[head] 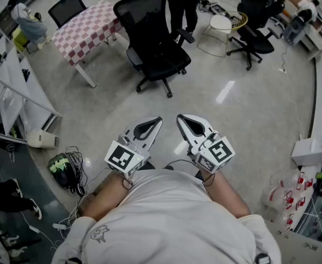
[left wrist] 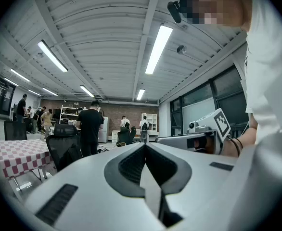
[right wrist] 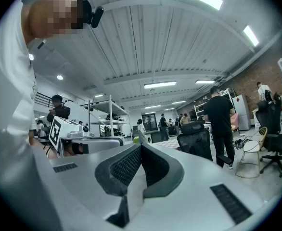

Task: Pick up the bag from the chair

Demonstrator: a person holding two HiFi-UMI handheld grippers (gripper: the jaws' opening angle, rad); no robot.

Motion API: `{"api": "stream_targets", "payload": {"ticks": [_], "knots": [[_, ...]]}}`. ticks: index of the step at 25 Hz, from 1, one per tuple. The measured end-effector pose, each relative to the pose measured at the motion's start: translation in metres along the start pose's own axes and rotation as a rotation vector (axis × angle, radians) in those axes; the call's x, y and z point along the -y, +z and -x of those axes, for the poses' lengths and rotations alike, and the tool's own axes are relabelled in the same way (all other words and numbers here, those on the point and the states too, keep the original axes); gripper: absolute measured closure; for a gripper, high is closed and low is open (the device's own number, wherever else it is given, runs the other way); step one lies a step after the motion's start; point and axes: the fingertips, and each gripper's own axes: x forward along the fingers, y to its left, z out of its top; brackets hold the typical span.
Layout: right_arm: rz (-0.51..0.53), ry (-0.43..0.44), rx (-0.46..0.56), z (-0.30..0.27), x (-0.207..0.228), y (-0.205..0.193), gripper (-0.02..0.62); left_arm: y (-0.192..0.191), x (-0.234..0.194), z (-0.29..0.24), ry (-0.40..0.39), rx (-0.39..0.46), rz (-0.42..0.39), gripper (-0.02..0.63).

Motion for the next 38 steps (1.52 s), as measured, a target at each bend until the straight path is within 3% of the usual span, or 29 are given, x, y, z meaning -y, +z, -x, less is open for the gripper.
{"api": "stream_targets", "payload": {"ticks": [12,20,28,38], "knots": [[0.019,-0.022,-0.02,-0.033,0.01,-0.002,0.563,0.002,-0.036,0.0,-0.013,0.006,0.005,0.594],[0.094,-0.058,0.0,-0.09,0.024,0.008,0.561,-0.002,-0.11,0.004,-0.021,0.013,0.014,0.594],[0.059,-0.068,0.037,-0.168,0.03,0.025,0.563,0.027,-0.2,0.01,-0.057,0.029,-0.03,0.594],[0.048,-0.058,0.018,-0.229,0.031,0.021,0.563,0.025,-0.266,0.022,-0.04,0.018,-0.023,0.594]]}}
